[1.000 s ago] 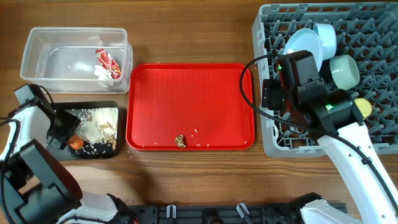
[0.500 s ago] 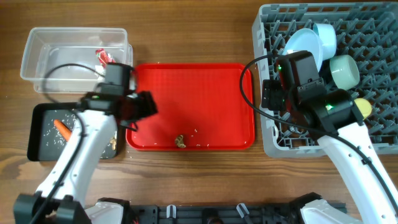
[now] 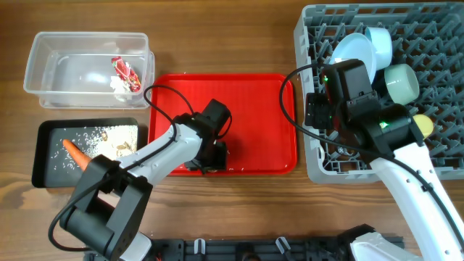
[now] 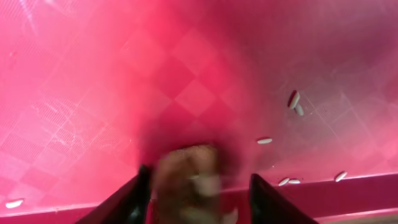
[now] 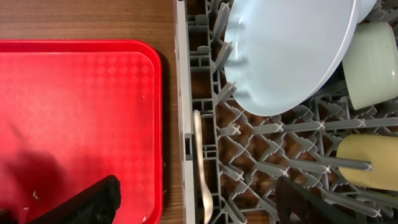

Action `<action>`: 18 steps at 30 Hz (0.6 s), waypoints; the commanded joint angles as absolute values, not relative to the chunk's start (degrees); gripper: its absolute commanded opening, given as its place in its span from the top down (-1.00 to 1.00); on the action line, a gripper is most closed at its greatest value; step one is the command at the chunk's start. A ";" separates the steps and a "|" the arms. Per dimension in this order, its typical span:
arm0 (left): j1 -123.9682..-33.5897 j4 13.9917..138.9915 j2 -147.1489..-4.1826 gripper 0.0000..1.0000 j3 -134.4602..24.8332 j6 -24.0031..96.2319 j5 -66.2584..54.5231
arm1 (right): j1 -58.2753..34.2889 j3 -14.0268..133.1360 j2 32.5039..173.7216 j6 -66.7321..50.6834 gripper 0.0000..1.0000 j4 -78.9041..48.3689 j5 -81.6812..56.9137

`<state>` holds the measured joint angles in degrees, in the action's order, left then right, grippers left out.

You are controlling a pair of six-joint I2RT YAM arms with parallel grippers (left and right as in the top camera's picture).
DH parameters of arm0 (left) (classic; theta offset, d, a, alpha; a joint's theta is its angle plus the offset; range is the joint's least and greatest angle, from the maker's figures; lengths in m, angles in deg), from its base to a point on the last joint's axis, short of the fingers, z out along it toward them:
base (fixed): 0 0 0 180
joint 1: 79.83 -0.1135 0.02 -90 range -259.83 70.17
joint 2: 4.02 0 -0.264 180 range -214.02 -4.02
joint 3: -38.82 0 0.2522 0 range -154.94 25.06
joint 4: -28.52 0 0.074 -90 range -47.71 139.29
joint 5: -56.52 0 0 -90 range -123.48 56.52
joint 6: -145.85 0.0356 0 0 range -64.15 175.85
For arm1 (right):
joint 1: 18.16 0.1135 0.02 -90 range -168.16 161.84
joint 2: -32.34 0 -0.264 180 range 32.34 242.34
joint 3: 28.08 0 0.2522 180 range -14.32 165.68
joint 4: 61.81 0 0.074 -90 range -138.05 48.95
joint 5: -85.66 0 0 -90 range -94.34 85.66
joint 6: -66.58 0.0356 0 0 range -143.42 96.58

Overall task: Sort waste into correct bins and load items into the dishwasher rack
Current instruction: 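Reach the left gripper to the peanut shell on the red tray and grasp it, then carry the peanut shell left and release it onto the black tray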

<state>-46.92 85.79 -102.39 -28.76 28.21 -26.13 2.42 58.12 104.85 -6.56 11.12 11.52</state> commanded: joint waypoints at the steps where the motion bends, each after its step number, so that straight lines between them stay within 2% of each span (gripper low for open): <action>1: -47.34 85.57 -103.76 0.24 -28.00 27.95 -26.06 | 2.36 57.97 104.54 -6.32 -0.63 11.43 11.60; 4: -49.48 85.62 -103.33 0.63 -28.26 27.93 -26.04 | 2.36 57.97 104.54 -6.30 -0.64 11.65 11.60; 6: -51.69 85.64 -101.99 0.75 -28.26 27.93 -26.04 | 2.36 57.97 104.54 -6.30 -0.64 11.63 11.60; 12: -62.81 90.16 -90.98 0.70 -30.57 28.74 -31.13 | 2.33 57.97 104.54 -5.82 -0.65 11.50 11.67; 14: -67.14 90.58 -85.88 0.67 -30.60 30.36 -33.15 | 1.31 57.97 104.54 -3.65 -0.74 11.37 11.95; 18: -78.29 91.69 -76.97 0.66 -30.60 30.38 -35.53 | -9.08 57.97 104.54 -2.39 -0.83 10.97 8.02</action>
